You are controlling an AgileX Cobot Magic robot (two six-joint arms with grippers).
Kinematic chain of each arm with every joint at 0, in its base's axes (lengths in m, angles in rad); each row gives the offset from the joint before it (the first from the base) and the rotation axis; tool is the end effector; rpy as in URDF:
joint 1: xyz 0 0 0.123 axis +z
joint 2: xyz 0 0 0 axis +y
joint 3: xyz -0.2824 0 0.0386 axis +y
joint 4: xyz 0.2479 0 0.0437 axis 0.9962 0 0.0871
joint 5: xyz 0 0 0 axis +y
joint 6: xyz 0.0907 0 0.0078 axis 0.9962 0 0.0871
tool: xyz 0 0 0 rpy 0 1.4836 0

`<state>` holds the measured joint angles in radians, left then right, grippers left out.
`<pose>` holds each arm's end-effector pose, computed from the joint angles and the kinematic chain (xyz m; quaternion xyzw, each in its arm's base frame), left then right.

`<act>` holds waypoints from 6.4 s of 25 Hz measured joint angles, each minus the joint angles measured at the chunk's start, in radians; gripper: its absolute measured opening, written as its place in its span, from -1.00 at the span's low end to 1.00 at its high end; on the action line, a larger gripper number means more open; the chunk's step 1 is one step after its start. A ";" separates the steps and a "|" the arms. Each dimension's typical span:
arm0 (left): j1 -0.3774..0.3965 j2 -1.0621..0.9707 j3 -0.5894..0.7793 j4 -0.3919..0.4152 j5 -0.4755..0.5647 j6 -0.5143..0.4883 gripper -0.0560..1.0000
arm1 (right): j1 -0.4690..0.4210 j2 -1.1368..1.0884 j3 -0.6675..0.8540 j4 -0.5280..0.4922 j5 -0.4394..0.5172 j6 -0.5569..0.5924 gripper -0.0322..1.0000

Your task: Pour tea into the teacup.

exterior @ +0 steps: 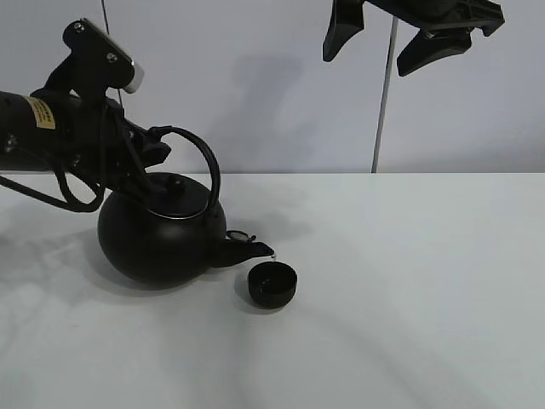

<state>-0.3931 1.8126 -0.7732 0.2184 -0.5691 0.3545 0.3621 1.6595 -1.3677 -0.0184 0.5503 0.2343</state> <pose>0.3209 -0.1446 0.1615 0.4023 0.7272 -0.0080 0.5562 0.3554 0.1337 0.3089 -0.0639 0.9157 0.1094 0.3814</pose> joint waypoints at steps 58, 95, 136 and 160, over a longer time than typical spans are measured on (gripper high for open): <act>-0.008 -0.021 -0.003 -0.041 0.003 -0.009 -0.70 | 0.000 0.000 0.000 0.000 0.000 0.000 0.18; -0.008 -0.116 0.446 -0.411 -0.457 -0.170 -0.70 | 0.000 0.000 0.001 0.000 -0.001 0.000 0.18; -0.008 -0.116 0.479 -0.158 -0.457 -0.209 -0.56 | 0.000 0.000 0.001 0.000 -0.001 0.000 0.18; -0.008 -0.139 0.586 -0.160 -0.578 -0.303 0.00 | 0.000 0.000 0.001 0.000 -0.001 0.000 0.18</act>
<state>-0.4012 1.6736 -0.1867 0.0588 -1.1471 0.0514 0.3621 1.6595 -1.3669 -0.0184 0.5493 0.2343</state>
